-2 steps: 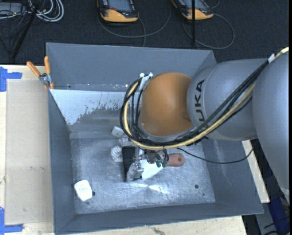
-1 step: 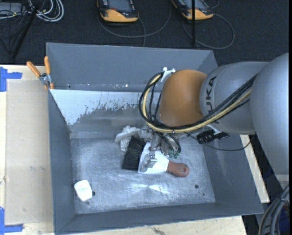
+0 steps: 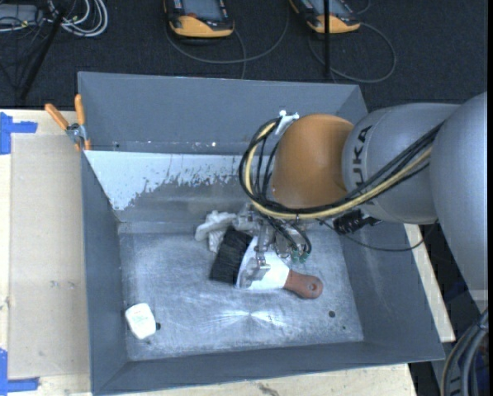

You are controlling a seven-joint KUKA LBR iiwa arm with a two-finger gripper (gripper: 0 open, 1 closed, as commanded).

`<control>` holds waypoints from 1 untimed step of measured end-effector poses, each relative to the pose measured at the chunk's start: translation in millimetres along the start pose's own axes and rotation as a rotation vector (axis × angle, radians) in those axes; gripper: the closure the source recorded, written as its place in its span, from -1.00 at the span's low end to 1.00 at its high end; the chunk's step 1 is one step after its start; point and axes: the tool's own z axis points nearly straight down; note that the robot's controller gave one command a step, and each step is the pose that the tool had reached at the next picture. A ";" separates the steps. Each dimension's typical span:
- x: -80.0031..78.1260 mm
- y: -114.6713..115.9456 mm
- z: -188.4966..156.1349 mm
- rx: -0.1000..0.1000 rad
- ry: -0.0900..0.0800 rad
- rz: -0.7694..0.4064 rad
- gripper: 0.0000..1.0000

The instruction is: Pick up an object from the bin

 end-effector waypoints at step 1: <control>-6.7 18.8 2.2 0.028 0.016 0.036 -1.00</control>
Offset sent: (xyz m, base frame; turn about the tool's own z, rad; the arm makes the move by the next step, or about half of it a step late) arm 0.0110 0.0023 -0.0159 0.1969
